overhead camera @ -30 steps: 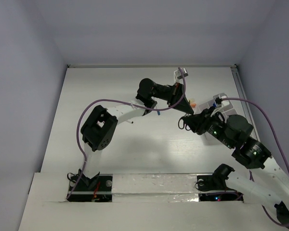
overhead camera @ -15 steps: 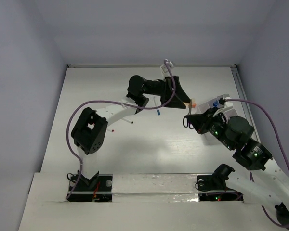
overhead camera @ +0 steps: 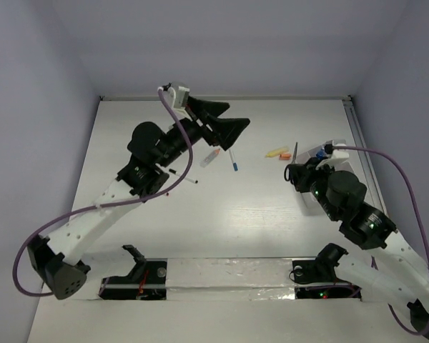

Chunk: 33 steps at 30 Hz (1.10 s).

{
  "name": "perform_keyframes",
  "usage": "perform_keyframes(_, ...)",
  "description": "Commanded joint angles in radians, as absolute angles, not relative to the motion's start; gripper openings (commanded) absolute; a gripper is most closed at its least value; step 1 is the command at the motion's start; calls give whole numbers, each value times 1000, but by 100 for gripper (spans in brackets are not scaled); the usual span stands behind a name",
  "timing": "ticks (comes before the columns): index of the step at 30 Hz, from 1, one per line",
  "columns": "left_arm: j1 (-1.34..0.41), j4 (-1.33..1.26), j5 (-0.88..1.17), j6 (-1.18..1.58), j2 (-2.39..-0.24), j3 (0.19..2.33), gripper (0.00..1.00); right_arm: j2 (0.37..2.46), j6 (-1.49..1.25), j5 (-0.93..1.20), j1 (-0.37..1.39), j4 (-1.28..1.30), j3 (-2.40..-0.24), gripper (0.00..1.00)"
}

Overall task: Sort the stationery into containers
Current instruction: Place the scissors in the storage box.

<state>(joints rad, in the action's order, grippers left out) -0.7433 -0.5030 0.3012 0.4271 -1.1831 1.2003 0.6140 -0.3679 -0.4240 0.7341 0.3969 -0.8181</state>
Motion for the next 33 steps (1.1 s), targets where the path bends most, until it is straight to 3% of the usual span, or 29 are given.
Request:
perform_keyframes(1,-788,-281,32,399,-1096,1100,99,670,-334,-558,724,376,-833,0)
perform_keyframes(8,-959,84,-106,347,-944,1074,99,890,-348,-459,515,237,-827,0)
perform_keyframes(13,-968,282,-81,267,-812,1072,99,902,-249,-494,364,178,-830,0)
perform_keyframes(22,-968,198,-112,130,-597,862,99,908,-108,-591,142,113,-772,0)
perform_keyframes(26,-950,172,-6,146,-560,805,99,862,-71,-427,0,195,-811,0)
perform_keyframes(33,-950,179,-5,158,-480,787,99,824,155,-263,-144,261,-830,0)
